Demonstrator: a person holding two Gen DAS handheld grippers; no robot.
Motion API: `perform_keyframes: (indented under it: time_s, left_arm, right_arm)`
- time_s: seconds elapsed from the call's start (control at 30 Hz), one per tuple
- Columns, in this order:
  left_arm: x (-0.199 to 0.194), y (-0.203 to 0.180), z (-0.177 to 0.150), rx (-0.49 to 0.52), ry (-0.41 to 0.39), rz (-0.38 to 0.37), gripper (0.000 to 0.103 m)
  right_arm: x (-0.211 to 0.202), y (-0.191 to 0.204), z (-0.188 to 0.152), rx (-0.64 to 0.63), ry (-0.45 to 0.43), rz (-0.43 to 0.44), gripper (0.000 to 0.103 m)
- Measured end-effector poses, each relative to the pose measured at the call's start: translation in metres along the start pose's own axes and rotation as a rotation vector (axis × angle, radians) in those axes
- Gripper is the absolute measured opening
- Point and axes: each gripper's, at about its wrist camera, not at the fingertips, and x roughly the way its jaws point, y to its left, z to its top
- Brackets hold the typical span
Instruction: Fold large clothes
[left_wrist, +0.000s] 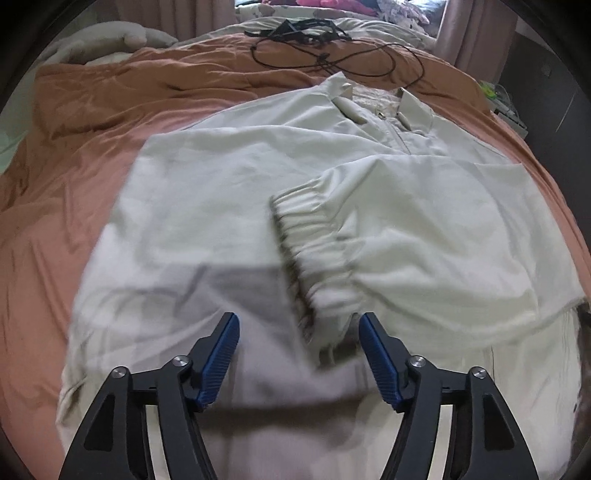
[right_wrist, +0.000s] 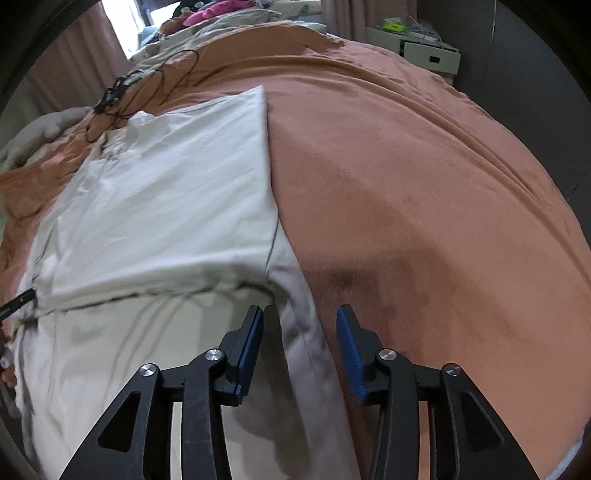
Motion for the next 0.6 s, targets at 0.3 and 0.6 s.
perform_keyframes:
  time_s: [0.3,0.6]
  left_arm:
    - [-0.061,0.041,-0.039,-0.097,-0.060,-0.068,0.089]
    - [-0.118,0.083,-0.090,-0.125,-0.143,-0.073,0.099]
  right_arm:
    - [-0.029,-0.009,-0.036,0.017,-0.008,0.065,0.081]
    - [-0.043,-0.017,-0.073,0.010,-0.010,0.104,0.085]
